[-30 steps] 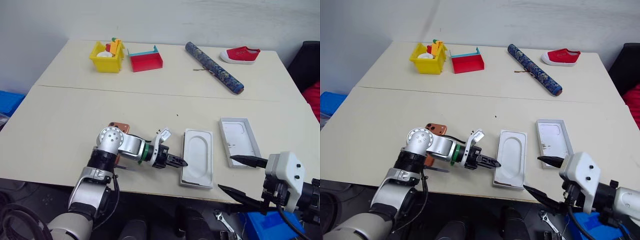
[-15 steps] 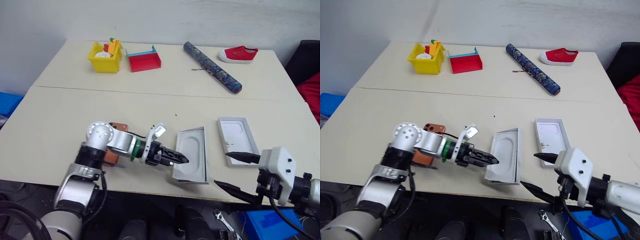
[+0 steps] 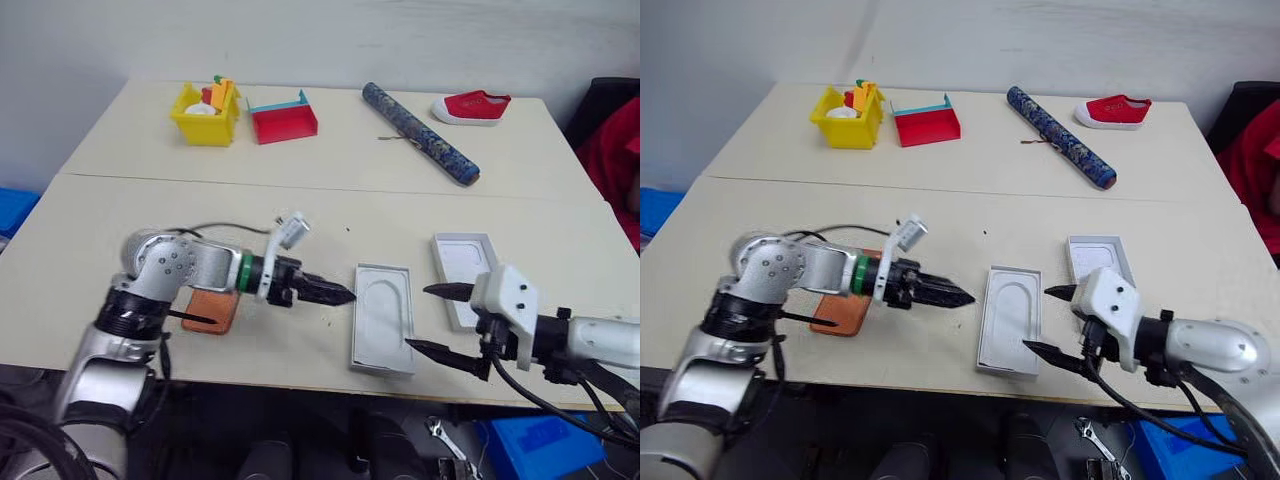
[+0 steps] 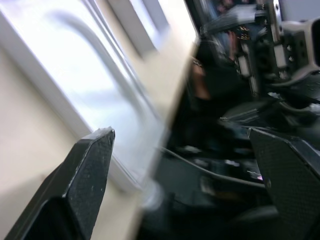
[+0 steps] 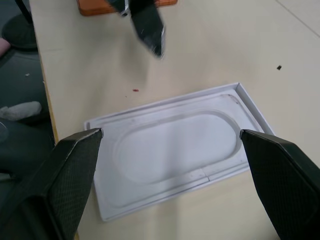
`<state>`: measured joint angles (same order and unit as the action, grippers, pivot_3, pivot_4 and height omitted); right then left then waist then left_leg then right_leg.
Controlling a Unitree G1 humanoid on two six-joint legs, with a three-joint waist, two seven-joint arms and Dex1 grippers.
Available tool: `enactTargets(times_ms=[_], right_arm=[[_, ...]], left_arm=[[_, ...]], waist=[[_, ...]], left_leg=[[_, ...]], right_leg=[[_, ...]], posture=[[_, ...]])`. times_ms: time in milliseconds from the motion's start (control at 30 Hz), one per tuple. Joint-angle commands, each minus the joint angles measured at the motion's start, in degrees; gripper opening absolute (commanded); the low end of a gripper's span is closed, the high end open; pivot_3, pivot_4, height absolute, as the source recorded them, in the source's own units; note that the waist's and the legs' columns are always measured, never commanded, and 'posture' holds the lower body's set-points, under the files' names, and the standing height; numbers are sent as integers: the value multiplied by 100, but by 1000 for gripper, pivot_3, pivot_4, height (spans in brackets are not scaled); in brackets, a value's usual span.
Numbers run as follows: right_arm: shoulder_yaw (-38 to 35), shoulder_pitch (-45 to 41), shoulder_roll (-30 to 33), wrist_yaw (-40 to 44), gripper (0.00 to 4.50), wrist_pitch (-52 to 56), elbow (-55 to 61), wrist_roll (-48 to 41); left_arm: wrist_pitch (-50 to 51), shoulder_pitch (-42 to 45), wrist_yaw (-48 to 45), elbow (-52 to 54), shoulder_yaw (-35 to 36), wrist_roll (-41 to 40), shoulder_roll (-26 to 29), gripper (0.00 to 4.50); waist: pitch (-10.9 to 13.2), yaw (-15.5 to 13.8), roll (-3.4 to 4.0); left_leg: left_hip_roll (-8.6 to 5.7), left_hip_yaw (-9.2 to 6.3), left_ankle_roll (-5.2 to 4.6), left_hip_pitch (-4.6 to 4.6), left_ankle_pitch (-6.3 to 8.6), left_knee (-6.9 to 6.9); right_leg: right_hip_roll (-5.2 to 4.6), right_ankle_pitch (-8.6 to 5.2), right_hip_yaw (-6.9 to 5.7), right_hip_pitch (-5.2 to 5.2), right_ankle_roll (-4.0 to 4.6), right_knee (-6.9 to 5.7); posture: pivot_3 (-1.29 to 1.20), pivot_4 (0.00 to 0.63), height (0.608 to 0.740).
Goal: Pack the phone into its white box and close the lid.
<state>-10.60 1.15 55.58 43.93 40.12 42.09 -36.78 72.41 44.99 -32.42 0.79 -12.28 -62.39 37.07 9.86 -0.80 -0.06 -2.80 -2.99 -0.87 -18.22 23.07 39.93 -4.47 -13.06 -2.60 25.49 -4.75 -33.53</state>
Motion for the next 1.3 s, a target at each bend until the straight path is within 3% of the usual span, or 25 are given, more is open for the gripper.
enactTargets(times_ms=[33, 200, 433, 467, 500, 900, 1067, 1200, 1300], right_arm=[[572, -529, 1, -101, 4087, 172, -205, 282], [1506, -1253, -103, -257, 2509, 356, -698, 937], [2376, -1788, -146, -151, 63, 315, -1175, 1762], [2535, -1861, -165, -153, 0, 222, -1294, 1965], [2706, -1947, -196, -182, 0, 94, -1461, 2214], [3054, -2489, -1004, -238, 0, -504, -2514, 3225], [2430, -2177, -990, 98, 0, -111, -1506, 2525], [1818, -1603, -664, 647, 0, 501, -392, 1538], [1762, -1113, -264, 884, 0, 495, -134, 1442]], left_arm=[[-1709, -190, -1482, 462, -268, 1211, 344, 4084], [-3297, -556, -2870, 741, -225, 2104, 552, 2650], [-3759, -725, -3043, 776, -83, 2621, 233, 424], [-3766, -728, -3038, 767, -77, 2668, 199, 65], [-3763, -736, -3034, 761, -76, 2716, 167, 24], [-3626, -753, -3031, 714, 6, 2922, -71, 24], [-3545, -784, -3020, 728, 51, 2915, -125, 24], [-3459, -815, -3069, 758, 66, 2867, -137, 24], [-3465, -850, -3112, 778, 30, 2907, -160, 24]], waist=[[2, -33, 5], [4, -80, 7], [5, -72, 6], [5, -66, 6], [5, -64, 6], [5, -53, 5], [5, -71, 6], [6, -71, 7], [6, -76, 6]], left_leg=[[0, -2, 0, 0, 0, 0], [1, -12, -6, -20, 0, 2], [-2, -22, -29, -40, 2, 5], [-3, -21, -31, -40, 3, 5], [-3, -21, -32, -40, 3, 5], [-2, -22, -35, -37, 2, 5], [-2, -25, -35, -40, 2, 5], [-2, -35, -35, -53, 2, 5], [-4, -39, -37, -54, 3, 8]], right_leg=[[-1, 0, -1, 0, 0, 0], [-6, 0, -13, 7, 1, 14], [-8, 7, -21, 8, -10, 30], [-8, 7, -20, 8, -11, 28], [-8, 8, -20, 8, -11, 24], [-6, 8, -20, 9, -12, 8], [-6, 8, -23, 9, -12, 9], [-7, 8, -30, 15, -12, 13], [-8, 9, -33, 13, -14, 17]], posture=[[0, 150, 740], [0, 150, 740], [0, 150, 740], [0, 150, 740], [0, 150, 740], [0, 150, 740], [0, 150, 740], [0, 150, 740], [0, 150, 740]])
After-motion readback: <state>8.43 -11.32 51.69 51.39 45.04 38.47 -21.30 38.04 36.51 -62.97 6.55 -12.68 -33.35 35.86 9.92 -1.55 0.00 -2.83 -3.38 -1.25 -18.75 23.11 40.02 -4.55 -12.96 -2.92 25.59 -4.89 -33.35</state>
